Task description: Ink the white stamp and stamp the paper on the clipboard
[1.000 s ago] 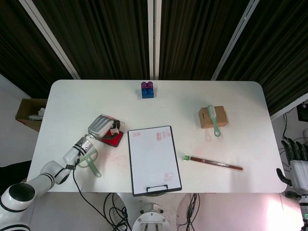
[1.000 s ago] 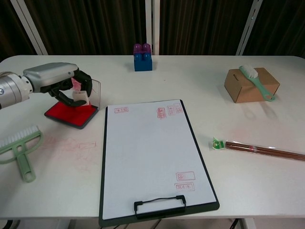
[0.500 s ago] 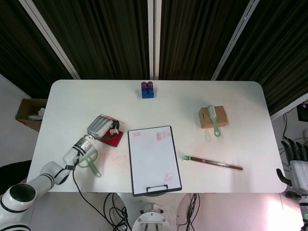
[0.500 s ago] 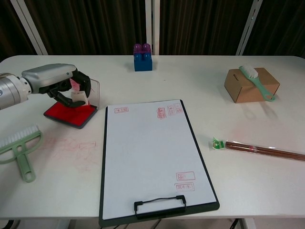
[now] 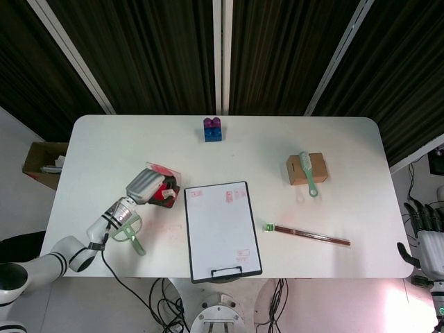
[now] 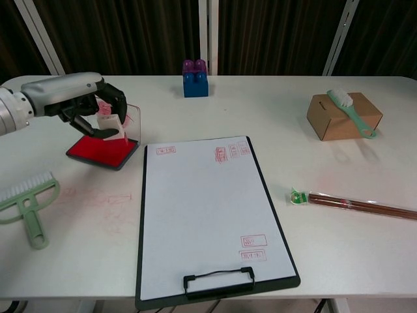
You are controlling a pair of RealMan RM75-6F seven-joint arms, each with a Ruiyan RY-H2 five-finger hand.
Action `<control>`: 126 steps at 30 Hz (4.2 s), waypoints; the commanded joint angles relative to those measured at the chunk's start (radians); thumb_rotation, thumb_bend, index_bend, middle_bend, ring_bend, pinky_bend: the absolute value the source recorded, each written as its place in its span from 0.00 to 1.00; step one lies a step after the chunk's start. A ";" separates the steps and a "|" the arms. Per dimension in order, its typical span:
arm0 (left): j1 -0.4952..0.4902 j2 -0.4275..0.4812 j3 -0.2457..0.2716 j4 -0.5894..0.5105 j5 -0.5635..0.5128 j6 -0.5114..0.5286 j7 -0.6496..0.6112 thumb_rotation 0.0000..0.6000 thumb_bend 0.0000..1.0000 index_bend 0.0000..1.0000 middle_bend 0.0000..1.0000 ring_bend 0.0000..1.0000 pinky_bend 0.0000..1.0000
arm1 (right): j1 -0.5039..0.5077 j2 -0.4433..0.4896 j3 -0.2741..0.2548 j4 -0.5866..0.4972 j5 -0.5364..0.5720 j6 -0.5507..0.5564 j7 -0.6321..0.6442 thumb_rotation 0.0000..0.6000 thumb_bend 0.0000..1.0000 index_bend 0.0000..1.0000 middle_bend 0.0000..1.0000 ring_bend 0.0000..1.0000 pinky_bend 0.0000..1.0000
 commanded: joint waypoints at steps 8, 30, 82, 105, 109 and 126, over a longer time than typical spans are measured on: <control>-0.030 -0.010 -0.029 -0.153 -0.016 -0.033 0.171 1.00 0.49 0.66 0.68 1.00 0.98 | -0.003 -0.003 -0.005 0.029 -0.003 -0.005 0.038 1.00 0.24 0.00 0.00 0.00 0.00; -0.143 -0.196 -0.091 0.095 -0.073 -0.166 0.150 1.00 0.50 0.66 0.68 1.00 0.98 | -0.010 -0.002 0.005 0.051 0.022 -0.008 0.064 1.00 0.24 0.00 0.00 0.00 0.00; -0.130 -0.286 -0.041 0.287 -0.033 -0.100 -0.050 1.00 0.53 0.70 0.72 1.00 0.98 | -0.017 0.011 0.007 0.030 0.026 -0.001 0.043 1.00 0.25 0.00 0.00 0.00 0.00; 0.110 0.136 0.021 -0.324 -0.064 0.124 0.149 1.00 0.53 0.70 0.71 1.00 0.98 | -0.007 -0.011 0.002 0.071 0.002 -0.012 0.080 1.00 0.26 0.00 0.00 0.00 0.00; 0.179 0.111 0.073 -0.245 -0.022 0.192 0.120 1.00 0.53 0.69 0.71 1.00 0.98 | -0.002 -0.017 -0.001 0.065 -0.001 -0.021 0.065 1.00 0.26 0.00 0.00 0.00 0.00; 0.267 -0.058 0.115 -0.016 0.051 0.244 0.010 1.00 0.52 0.68 0.70 1.00 0.98 | 0.007 -0.019 -0.004 0.037 0.004 -0.032 0.019 1.00 0.26 0.00 0.00 0.00 0.00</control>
